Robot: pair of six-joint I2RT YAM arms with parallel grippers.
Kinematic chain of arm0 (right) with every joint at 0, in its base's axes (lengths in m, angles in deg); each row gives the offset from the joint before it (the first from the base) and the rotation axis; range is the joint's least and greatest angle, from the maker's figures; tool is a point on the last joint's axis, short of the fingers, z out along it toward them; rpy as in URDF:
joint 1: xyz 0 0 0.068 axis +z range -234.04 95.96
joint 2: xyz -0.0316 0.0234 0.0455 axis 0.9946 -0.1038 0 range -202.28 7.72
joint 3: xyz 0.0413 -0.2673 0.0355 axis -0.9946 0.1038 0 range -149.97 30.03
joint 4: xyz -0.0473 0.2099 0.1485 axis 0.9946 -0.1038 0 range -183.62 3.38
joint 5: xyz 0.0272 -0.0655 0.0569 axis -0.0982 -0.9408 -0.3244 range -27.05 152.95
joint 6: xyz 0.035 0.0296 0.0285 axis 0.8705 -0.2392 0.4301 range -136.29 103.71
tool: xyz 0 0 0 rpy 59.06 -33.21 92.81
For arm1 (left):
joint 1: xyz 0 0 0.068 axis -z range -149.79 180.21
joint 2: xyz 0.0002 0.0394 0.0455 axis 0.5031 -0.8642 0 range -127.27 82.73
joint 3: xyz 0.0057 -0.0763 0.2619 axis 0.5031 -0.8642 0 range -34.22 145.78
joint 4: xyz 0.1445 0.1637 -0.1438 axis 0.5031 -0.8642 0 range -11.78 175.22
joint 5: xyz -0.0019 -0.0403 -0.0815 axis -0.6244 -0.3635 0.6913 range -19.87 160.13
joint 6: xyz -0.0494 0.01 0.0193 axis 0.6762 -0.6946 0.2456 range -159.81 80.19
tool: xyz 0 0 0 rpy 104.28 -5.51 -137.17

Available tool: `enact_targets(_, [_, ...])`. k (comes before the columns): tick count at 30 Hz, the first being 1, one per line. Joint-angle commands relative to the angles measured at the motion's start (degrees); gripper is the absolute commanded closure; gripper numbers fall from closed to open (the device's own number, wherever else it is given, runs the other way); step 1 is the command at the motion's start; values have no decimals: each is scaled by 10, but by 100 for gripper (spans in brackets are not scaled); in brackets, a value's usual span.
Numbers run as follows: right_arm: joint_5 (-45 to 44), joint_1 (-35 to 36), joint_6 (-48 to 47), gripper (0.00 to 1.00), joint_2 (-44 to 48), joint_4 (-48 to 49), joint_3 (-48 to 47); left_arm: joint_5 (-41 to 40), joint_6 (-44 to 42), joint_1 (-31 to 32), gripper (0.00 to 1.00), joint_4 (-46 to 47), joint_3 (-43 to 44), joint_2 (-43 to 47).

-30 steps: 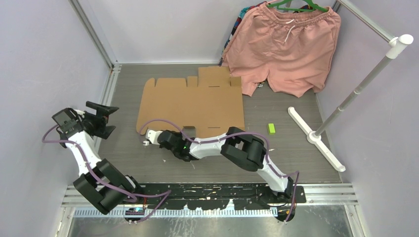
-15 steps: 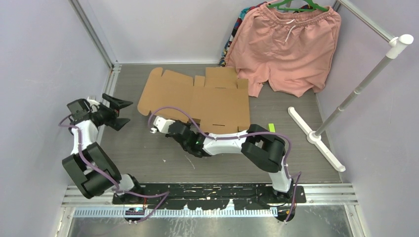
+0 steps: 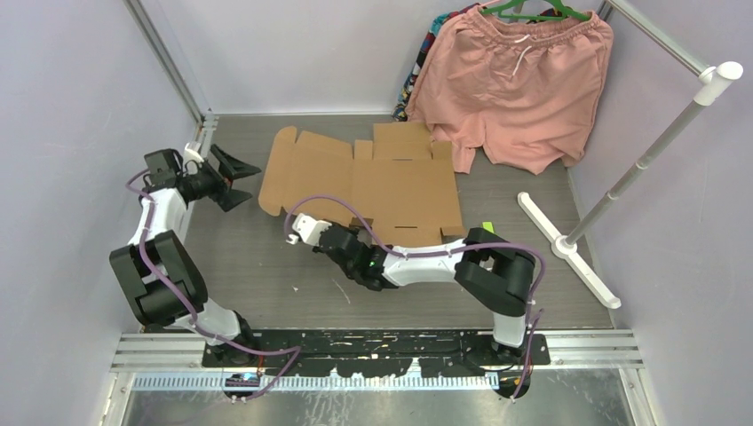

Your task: Fold the paper box

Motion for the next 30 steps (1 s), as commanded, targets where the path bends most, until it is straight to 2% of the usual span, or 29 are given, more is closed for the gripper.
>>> enact_targets(1, [-37,4,30,98,62,33,21,0,-46,4,0,-22,19,-9])
enact_targets(16, [-56,31,47,98,93,46,67,6,-24,72,0,18,32,-46])
enact_targets(25, [-72,55,61,98,100,58,86,-14,-44,127,0,-5,52,-75])
enact_targets(30, [-78,65,62,98,107,65,98,-34,-74,138,11,-54,80,-94])
